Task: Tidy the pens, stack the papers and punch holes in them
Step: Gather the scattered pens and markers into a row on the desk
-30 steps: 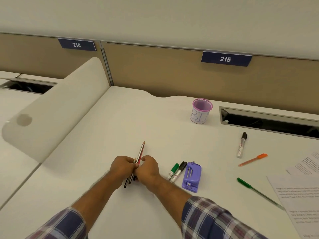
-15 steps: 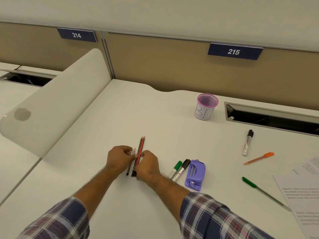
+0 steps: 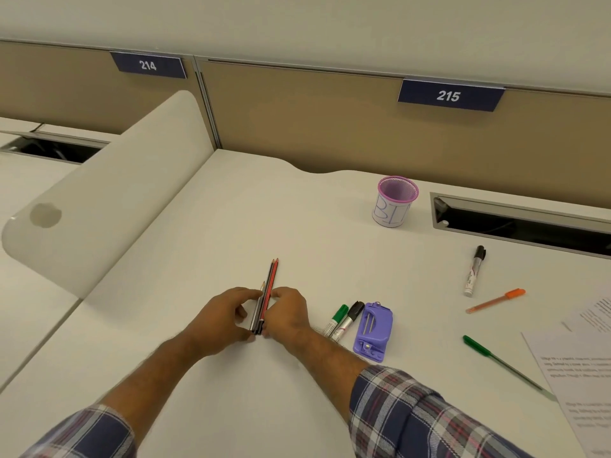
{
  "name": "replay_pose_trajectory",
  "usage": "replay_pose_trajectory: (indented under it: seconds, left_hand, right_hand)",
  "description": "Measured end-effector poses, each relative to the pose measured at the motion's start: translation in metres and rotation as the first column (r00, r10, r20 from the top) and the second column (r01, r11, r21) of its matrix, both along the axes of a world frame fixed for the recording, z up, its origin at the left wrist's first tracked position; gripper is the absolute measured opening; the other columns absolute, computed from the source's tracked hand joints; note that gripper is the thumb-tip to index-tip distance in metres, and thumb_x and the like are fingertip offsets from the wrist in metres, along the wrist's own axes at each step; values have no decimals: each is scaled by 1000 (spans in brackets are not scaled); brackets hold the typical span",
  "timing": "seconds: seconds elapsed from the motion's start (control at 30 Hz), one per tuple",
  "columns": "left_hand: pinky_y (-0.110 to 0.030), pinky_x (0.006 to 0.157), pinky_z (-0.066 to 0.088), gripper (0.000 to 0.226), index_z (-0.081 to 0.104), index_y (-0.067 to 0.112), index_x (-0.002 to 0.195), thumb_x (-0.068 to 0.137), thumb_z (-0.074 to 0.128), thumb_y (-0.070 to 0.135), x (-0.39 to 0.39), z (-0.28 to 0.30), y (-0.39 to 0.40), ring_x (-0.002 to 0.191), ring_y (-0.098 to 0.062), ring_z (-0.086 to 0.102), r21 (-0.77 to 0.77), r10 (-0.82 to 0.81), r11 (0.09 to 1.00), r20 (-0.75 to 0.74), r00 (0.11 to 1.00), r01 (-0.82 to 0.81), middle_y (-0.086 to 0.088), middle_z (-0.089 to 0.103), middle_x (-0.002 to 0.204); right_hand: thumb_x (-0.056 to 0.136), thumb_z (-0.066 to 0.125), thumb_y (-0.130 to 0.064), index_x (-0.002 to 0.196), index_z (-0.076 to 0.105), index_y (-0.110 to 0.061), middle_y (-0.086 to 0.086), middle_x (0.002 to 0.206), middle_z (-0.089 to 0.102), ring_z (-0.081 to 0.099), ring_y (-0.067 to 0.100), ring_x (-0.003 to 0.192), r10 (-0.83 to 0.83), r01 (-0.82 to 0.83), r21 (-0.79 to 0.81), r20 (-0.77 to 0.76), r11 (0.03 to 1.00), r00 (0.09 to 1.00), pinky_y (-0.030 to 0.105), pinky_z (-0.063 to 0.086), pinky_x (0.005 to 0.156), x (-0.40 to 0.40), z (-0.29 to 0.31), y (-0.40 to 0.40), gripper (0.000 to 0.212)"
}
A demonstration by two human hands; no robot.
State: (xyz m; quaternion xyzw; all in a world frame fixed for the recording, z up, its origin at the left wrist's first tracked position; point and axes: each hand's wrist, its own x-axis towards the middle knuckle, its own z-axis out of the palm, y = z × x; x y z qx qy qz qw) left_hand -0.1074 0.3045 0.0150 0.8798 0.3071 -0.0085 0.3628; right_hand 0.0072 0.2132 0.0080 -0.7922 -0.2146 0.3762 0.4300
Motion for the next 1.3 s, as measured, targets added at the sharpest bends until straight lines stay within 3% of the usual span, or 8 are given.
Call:
replay_pose_trajectory:
  seconds: [0.3, 0.43, 0.53, 0.63, 0.83, 0.9, 1.07, 1.3]
  left_hand:
    - [-10, 72, 46, 75, 63, 26, 129, 61, 90, 12, 3, -6, 3, 82, -10, 60, 48, 16, 999, 49, 999, -18, 14, 63, 109]
    - [-17, 76, 50, 78, 60, 25, 133, 62, 91, 14, 4, -6, 3, 84, -12, 60, 58, 1, 998, 20, 1000, -2, 16, 58, 117]
    - [-15, 74, 47, 88, 52, 29, 140, 62, 93, 25, 5, -2, 1, 86, -10, 58, 89, 1, 996, -20, 1000, 1, 16, 50, 127]
    - [-20, 81, 47, 95, 44, 34, 144, 62, 91, 41, 10, 4, -10, 92, -11, 52, 214, 29, 977, -17, 999, -25, 14, 41, 137]
    - [-9, 72, 38, 50, 61, 33, 124, 79, 76, 49, 44, 8, -61, 79, -2, 53, 219, -27, 976, 119, 992, 0, 17, 52, 110]
    - [-8, 64, 36, 40, 62, 35, 119, 83, 71, 50, 57, 5, -82, 76, 4, 52, 202, -53, 979, 121, 991, 28, 20, 52, 103]
    - [-21, 76, 44, 44, 56, 26, 128, 88, 66, 43, 82, -6, -116, 96, -11, 58, 176, -12, 984, 3, 1000, 11, 5, 60, 117]
    - [-26, 74, 40, 34, 61, 21, 114, 84, 71, 34, 82, -12, -132, 92, -18, 58, 129, 89, 989, -126, 988, -73, -1, 66, 108]
  right_hand:
    - [79, 52, 8, 93, 61, -7, 24, 95, 71, 71, 41, 87, 18, -18, -23, -27, 1000, 999, 55, 59, 74, 1, 6, 0, 23]
    - [76, 53, 13, 112, 59, 5, 28, 105, 68, 68, 43, 97, 25, -27, -39, -58, 999, 998, 56, 57, 80, 5, 7, -5, 37]
    - [80, 59, 9, 128, 53, -4, 23, 120, 64, 66, 38, 106, 24, -26, -25, -76, 999, 997, 49, 57, 89, 9, 8, -16, 50]
    - [86, 55, 2, 122, 55, -10, 20, 105, 69, 69, 30, 77, -37, 40, 30, -106, 999, 994, 45, 60, 77, 17, 14, -38, 38]
    - [87, 46, 3, 107, 61, -9, 8, 77, 61, 60, 19, 61, -210, 220, 133, -87, 966, 974, 30, 57, 59, 42, 32, -93, 27]
    - [87, 47, 3, 105, 62, -10, 8, 76, 62, 61, 19, 62, -261, 267, 152, -55, 952, 964, 36, 58, 61, 50, 35, -110, 27]
    - [86, 51, 1, 92, 64, -20, 11, 85, 68, 61, 15, 59, -347, 344, 188, -15, 920, 938, 33, 58, 56, 65, 40, -148, 26]
    - [86, 56, 1, 96, 64, -14, 12, 82, 63, 62, 27, 76, -398, 383, 191, 43, 904, 917, 48, 56, 77, 77, 34, -187, 19]
